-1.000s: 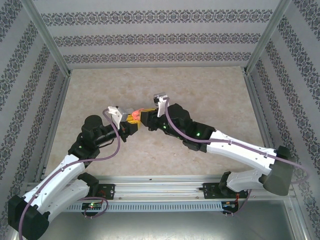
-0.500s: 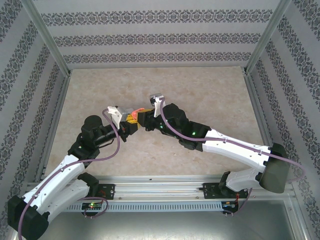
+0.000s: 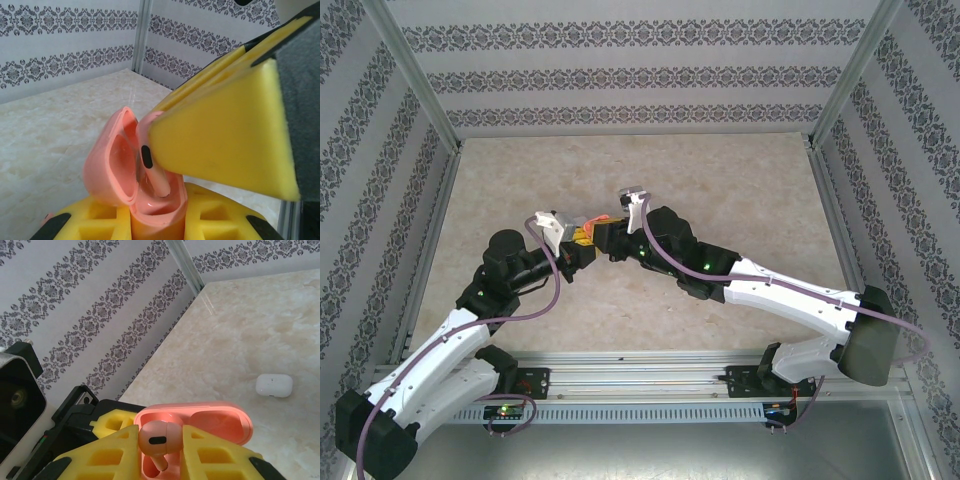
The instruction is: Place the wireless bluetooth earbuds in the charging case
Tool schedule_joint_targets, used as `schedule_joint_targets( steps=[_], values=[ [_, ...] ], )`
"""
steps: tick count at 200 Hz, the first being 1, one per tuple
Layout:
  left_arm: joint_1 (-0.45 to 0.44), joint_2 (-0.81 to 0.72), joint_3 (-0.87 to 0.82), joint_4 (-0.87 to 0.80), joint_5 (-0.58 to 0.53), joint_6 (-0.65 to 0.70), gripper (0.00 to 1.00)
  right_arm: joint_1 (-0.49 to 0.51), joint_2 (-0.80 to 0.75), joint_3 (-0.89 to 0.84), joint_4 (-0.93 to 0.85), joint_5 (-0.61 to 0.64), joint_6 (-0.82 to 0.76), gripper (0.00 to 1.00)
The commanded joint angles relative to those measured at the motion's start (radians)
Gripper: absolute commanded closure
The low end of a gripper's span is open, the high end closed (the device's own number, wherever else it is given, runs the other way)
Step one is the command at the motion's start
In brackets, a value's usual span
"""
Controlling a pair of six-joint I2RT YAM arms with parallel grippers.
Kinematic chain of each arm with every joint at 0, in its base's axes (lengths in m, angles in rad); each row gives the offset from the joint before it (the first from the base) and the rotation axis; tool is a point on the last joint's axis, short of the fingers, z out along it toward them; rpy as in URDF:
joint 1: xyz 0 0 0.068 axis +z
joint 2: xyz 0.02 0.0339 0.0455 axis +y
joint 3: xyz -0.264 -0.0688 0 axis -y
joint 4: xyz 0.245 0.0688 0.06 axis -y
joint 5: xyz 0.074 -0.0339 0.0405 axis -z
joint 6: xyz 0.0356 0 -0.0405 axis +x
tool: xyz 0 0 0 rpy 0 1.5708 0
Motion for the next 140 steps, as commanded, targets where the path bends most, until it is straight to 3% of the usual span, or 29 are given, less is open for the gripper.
schedule_joint_targets(
  steps=[1, 140],
  values=[
    [-0.014, -0.004, 0.041, 0.077, 0.0, -0.007, 1.0, 0.012, 0.013, 0.003, 0.025, -0.034, 0.032, 0.79],
    [-0.013, -0.036, 0.036, 0.089, -0.044, 0.011, 1.0, 0.056, -0.045, -0.045, -0.147, 0.067, -0.037, 0.78]
  ],
)
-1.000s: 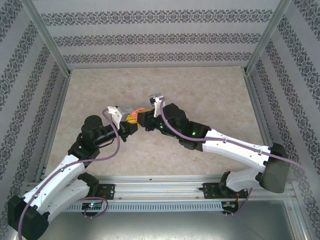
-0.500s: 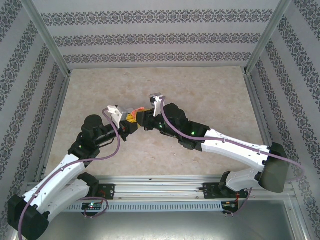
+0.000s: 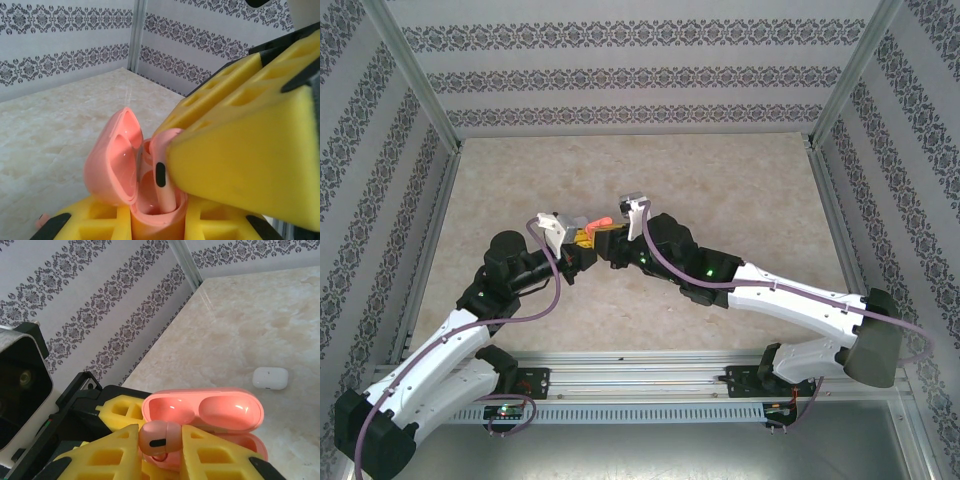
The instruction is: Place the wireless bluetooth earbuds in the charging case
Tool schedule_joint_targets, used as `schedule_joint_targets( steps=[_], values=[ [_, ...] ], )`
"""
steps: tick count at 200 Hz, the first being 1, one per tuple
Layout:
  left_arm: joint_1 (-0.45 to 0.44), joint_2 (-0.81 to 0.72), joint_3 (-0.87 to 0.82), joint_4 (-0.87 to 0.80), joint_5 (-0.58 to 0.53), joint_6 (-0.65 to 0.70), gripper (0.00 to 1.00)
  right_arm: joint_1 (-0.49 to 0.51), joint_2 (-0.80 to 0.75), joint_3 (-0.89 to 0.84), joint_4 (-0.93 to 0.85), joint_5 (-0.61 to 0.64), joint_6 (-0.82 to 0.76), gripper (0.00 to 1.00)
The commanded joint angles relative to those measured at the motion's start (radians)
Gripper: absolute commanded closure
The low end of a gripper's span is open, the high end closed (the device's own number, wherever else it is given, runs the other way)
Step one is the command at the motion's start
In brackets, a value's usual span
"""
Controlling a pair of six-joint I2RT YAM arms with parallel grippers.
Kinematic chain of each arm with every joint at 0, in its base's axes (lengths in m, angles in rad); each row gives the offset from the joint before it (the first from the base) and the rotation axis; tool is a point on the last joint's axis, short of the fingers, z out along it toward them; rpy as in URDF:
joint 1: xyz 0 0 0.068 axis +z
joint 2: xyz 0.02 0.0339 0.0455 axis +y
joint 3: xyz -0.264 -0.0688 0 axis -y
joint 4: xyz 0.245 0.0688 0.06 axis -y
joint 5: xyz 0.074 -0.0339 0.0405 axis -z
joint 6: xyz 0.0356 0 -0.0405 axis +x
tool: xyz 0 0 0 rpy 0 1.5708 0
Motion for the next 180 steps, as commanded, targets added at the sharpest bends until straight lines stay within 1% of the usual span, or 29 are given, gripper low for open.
schedule_joint_targets(
  steps=[1, 60, 112, 180],
  values=[
    [0.0, -0.029, 0.035, 0.093, -0.041, 0.011, 1.0, 0.016, -0.012, -0.031, -0.101, 0.022, -0.017, 0.78],
    [-0.002, -0.04, 0.036, 0.092, -0.043, 0.01, 1.0, 0.019, 0.003, -0.019, -0.111, 0.011, -0.021, 0.78],
    [-0.001, -0.048, 0.03, 0.093, -0.041, 0.01, 1.0, 0.019, -0.003, -0.023, -0.12, 0.014, -0.015, 0.72],
    [-0.002, -0.048, 0.022, 0.1, -0.033, -0.001, 1.0, 0.019, 0.015, 0.021, -0.156, 0.012, -0.025, 0.71]
  ],
)
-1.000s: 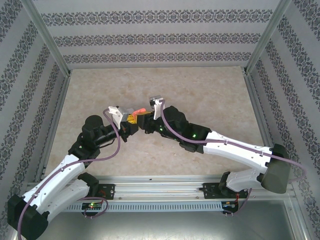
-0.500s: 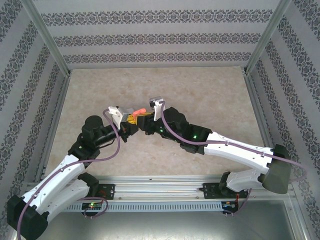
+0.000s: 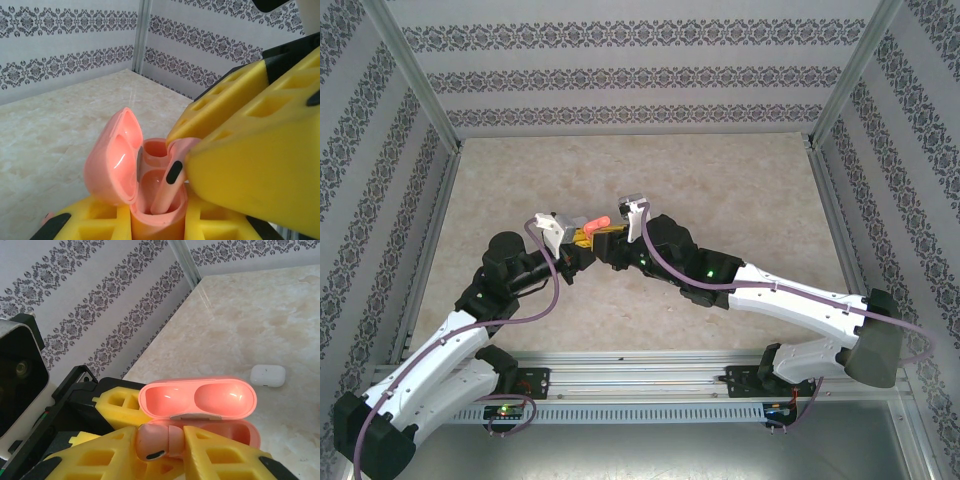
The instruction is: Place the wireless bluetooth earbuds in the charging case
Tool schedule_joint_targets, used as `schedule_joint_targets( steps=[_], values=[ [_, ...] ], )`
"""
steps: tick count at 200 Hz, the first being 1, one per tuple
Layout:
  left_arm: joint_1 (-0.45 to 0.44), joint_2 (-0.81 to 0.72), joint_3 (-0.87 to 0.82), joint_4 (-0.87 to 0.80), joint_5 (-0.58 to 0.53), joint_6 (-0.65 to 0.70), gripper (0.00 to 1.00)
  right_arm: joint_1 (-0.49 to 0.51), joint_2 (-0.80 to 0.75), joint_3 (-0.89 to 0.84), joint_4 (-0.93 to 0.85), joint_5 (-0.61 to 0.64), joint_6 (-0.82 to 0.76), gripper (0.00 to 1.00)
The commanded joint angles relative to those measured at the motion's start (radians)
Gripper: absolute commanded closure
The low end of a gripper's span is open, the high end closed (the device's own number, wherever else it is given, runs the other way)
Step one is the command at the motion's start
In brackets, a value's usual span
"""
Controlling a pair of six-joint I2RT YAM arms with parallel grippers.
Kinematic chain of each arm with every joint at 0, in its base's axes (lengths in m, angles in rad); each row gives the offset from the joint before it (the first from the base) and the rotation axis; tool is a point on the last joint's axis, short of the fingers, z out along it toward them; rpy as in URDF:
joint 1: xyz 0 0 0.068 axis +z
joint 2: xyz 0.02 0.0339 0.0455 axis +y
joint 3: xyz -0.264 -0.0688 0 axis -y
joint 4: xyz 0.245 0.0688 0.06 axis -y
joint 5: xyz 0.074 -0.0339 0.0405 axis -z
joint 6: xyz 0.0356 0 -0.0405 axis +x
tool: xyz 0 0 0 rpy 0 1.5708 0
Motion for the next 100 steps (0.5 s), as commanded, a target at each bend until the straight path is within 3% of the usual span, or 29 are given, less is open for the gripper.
schedule_joint_targets(
  steps=[1, 100],
  values=[
    [-0.001, -0.035, 0.022, 0.11, -0.015, -0.002, 1.0, 0.01, 0.018, 0.016, -0.132, 0.004, -0.018, 0.71],
    [-0.001, -0.027, 0.016, 0.107, 0.014, -0.009, 1.0, 0.005, 0.082, 0.113, -0.216, -0.031, -0.023, 0.72]
  ],
)
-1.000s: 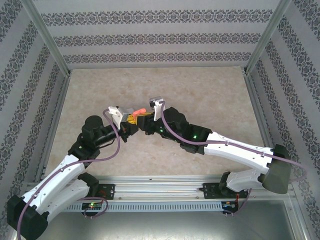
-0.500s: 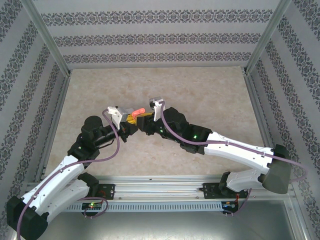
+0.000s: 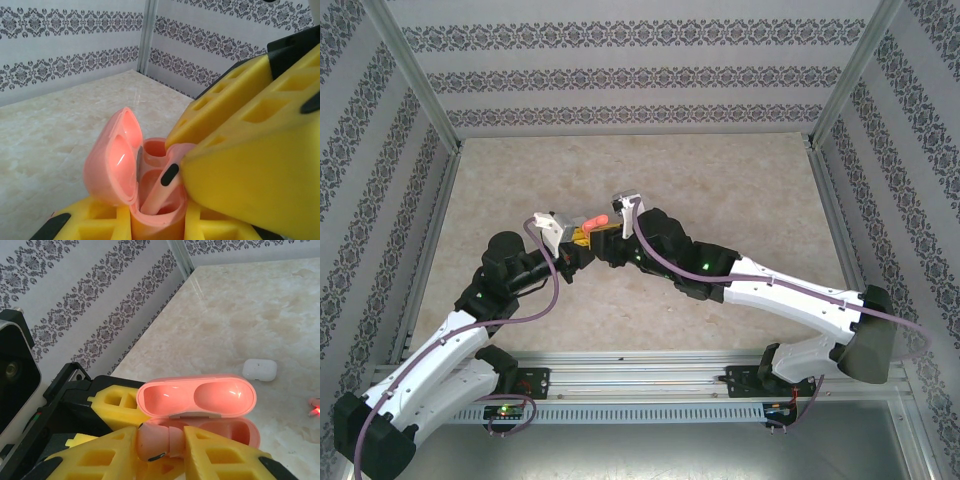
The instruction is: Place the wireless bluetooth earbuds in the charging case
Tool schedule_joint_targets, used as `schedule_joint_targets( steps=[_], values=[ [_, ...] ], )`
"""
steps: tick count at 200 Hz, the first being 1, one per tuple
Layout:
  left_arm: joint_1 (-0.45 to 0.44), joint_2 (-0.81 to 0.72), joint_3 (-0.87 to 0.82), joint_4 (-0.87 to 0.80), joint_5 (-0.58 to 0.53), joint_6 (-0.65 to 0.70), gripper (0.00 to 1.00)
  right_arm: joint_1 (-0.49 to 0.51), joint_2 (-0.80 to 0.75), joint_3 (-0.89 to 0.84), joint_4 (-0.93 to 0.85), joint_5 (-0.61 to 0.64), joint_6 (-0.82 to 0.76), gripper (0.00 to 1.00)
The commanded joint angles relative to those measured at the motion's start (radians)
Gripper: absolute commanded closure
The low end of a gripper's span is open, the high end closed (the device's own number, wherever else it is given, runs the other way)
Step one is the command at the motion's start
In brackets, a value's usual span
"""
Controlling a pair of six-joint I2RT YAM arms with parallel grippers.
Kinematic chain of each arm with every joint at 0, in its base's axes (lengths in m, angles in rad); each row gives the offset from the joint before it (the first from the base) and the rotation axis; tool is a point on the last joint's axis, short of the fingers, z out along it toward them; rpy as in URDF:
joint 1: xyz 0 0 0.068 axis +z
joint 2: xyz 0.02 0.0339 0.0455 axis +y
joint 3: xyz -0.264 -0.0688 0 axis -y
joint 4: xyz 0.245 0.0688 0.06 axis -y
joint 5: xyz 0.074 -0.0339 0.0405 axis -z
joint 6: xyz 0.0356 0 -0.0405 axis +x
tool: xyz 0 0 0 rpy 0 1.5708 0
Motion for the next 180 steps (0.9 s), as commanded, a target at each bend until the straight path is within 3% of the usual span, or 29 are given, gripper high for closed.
schedule_joint_targets(
  steps=[1, 180],
  values=[
    [-0.002, -0.026, 0.016, 0.106, 0.029, -0.008, 1.0, 0.006, 0.034, 0.017, -0.1, -0.032, -0.005, 0.72],
    [-0.002, -0.026, 0.012, 0.082, 0.064, -0.009, 1.0, -0.039, 0.046, 0.118, -0.223, -0.127, 0.0, 0.63]
  ],
)
